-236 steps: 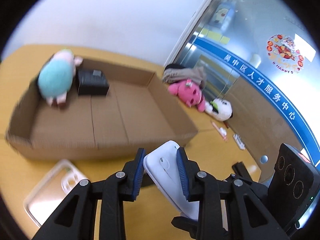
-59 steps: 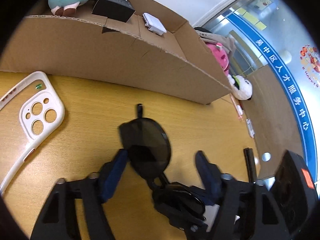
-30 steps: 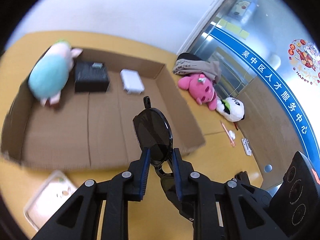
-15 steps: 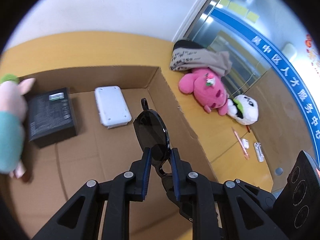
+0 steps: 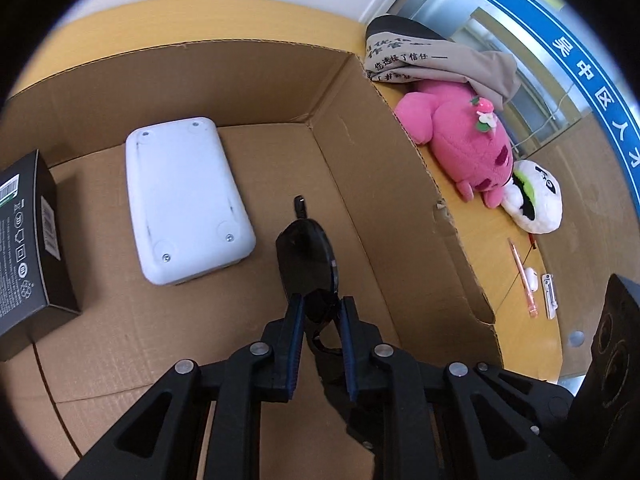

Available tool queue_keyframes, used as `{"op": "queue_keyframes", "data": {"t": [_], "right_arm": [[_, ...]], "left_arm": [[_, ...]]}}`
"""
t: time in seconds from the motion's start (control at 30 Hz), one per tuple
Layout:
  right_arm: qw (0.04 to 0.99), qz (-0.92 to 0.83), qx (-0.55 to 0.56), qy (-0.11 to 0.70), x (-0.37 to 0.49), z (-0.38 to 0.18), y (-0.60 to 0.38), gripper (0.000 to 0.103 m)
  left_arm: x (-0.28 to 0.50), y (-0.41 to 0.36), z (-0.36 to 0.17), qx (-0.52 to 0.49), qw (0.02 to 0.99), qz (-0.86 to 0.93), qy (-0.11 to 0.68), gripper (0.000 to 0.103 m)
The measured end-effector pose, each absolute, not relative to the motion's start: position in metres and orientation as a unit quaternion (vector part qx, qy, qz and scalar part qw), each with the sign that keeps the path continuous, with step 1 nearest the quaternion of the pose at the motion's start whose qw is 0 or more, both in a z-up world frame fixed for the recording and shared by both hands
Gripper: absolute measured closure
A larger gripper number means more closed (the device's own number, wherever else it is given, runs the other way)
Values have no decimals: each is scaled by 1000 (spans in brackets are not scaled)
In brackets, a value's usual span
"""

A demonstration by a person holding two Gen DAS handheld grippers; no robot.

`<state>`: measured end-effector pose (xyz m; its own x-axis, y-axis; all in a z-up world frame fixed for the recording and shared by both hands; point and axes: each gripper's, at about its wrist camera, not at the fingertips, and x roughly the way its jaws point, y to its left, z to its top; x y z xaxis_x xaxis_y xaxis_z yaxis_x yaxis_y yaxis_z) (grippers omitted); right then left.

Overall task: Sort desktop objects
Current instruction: 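Carry the sunglasses with both grippers over the box, then lower the sunglasses into the box and open both grippers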

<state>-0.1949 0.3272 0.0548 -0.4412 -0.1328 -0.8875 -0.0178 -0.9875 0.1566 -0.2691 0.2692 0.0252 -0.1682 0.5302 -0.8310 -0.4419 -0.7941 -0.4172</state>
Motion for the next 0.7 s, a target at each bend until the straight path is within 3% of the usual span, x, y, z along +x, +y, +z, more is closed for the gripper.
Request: {"op": "queue_keyframes", "data": {"t": [0.27, 0.47, 0.53, 0.57, 0.6, 0.7], "right_arm": [[23, -836, 544, -69, -199, 48, 332, 71], [25, -847, 530, -36, -181, 63, 318, 43], [15, -863, 505, -15, -163, 79, 311, 8], [12, -869, 494, -10, -156, 85, 310, 4], [10, -879, 477, -8, -145, 93, 309, 2], [25, -901, 433, -24, -104, 116, 304, 1]], "left_arm": [[-272, 269, 21, -563, 309, 765, -56, 86], [-254, 257, 51, -533, 317, 784, -35, 84], [-236, 239, 79, -498, 316, 808, -20, 73], [-227, 229, 92, -482, 312, 819, -17, 68], [-215, 215, 107, -462, 305, 833, -16, 56], [-171, 172, 144, -399, 284, 872, -18, 32]]}}
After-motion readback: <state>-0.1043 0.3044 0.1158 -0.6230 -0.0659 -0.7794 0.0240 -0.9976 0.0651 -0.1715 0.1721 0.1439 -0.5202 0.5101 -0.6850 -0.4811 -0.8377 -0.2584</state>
